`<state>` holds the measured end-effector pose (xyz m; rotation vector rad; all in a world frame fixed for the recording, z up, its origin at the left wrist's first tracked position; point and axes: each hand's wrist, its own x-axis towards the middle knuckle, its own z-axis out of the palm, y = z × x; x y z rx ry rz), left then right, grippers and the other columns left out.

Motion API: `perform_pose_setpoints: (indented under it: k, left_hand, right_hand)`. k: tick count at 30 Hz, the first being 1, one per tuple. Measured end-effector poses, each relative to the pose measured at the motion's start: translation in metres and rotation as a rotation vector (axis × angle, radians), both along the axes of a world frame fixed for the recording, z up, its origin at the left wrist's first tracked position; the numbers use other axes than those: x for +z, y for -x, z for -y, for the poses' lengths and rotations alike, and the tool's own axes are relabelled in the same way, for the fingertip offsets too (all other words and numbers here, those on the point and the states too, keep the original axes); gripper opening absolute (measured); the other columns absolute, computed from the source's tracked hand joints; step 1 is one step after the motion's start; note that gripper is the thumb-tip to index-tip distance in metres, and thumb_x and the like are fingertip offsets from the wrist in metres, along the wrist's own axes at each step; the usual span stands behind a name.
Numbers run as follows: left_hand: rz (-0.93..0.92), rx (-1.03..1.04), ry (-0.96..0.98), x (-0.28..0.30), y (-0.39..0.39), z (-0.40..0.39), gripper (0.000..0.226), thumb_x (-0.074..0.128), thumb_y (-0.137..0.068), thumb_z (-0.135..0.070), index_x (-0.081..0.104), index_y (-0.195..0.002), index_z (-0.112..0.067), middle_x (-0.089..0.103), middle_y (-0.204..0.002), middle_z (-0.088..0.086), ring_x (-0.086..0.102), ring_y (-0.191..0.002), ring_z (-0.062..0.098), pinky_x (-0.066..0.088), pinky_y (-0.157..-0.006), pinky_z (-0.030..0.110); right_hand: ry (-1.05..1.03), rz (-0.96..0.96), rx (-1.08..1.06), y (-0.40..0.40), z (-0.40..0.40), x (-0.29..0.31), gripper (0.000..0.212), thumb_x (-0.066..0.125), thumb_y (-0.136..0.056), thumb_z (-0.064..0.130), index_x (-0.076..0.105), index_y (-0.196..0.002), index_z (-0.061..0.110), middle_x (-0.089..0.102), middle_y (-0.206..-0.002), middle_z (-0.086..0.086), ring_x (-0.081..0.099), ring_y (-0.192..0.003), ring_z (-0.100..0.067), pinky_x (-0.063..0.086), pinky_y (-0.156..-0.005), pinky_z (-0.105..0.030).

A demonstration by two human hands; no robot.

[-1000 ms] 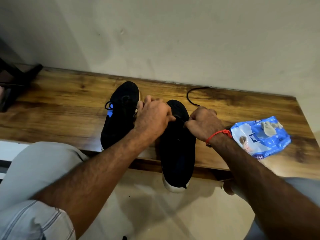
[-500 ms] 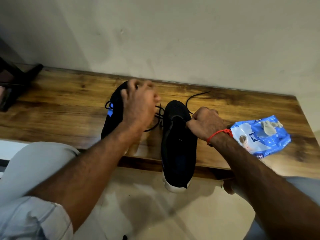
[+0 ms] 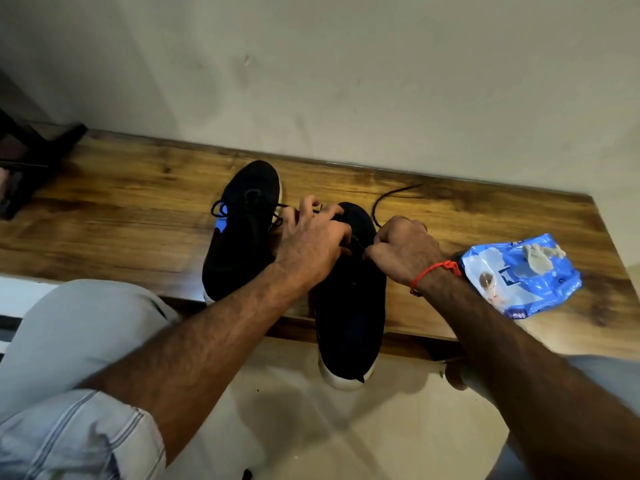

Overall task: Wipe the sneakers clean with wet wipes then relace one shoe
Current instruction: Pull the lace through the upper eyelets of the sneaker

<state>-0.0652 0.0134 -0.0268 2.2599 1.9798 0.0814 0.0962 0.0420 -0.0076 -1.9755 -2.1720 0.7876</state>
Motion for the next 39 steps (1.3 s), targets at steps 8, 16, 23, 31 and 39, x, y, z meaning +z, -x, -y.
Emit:
perform_pose_setpoints:
  k: [8,16,23,31,39]
  left_hand:
    - [0.235,0.488,-0.334,0.049,0.057,-0.018,0.011,0.064,-0.095,-0.039,0.065,-0.101,-0.029,0.064,-0.121,-0.007,0.042,-0.122,0.024,0.024,-0.089,0.04]
    - [-0.06,-0.047,-0.056,0.012,0.008,0.008,0.038,0.061,-0.095,-0.045,0.058,-0.133,-0.049,0.012,-0.169,-0.004,0.013,-0.148,0.034,0.024,-0.111,0.056]
    - [-0.005,0.248,-0.212,0.027,0.028,-0.01,0.024,0.056,-0.098,-0.042,0.065,-0.115,-0.029,0.053,-0.143,-0.007,0.031,-0.138,0.028,0.027,-0.102,0.05]
    - [0.015,0.088,-0.188,0.029,0.016,-0.002,0.037,0.061,-0.097,-0.04,0.058,-0.133,-0.044,0.013,-0.168,-0.004,0.015,-0.149,0.034,0.022,-0.112,0.062]
    - [-0.093,0.212,-0.187,0.028,0.025,-0.009,0.028,0.059,-0.096,-0.036,0.063,-0.123,-0.029,0.044,-0.149,-0.003,0.028,-0.141,0.03,0.026,-0.105,0.056]
  right_hand:
    - [0.022,-0.007,-0.054,-0.006,-0.003,0.004,0.021,0.061,-0.069,0.03,0.068,-0.06,0.012,0.064,-0.079,-0.007,0.058,-0.087,-0.031,0.054,-0.081,-0.046]
    - [0.024,-0.064,-0.017,-0.005,-0.005,0.003,0.02,0.067,-0.065,0.024,0.06,-0.048,0.017,0.063,-0.075,-0.007,0.058,-0.092,-0.034,0.053,-0.084,-0.05]
    - [0.03,-0.009,-0.032,-0.009,-0.003,0.004,0.016,0.065,-0.075,0.029,0.072,-0.067,0.017,0.067,-0.09,-0.003,0.056,-0.098,-0.03,0.05,-0.09,-0.049]
    - [0.04,-0.044,-0.031,-0.005,-0.002,0.007,0.021,0.068,-0.072,0.023,0.063,-0.054,0.015,0.063,-0.079,-0.003,0.057,-0.094,-0.033,0.051,-0.088,-0.05]
    - [0.07,0.013,-0.024,-0.006,-0.002,0.01,0.019,0.062,-0.076,0.03,0.072,-0.068,0.016,0.066,-0.084,-0.003,0.056,-0.096,-0.028,0.05,-0.09,-0.049]
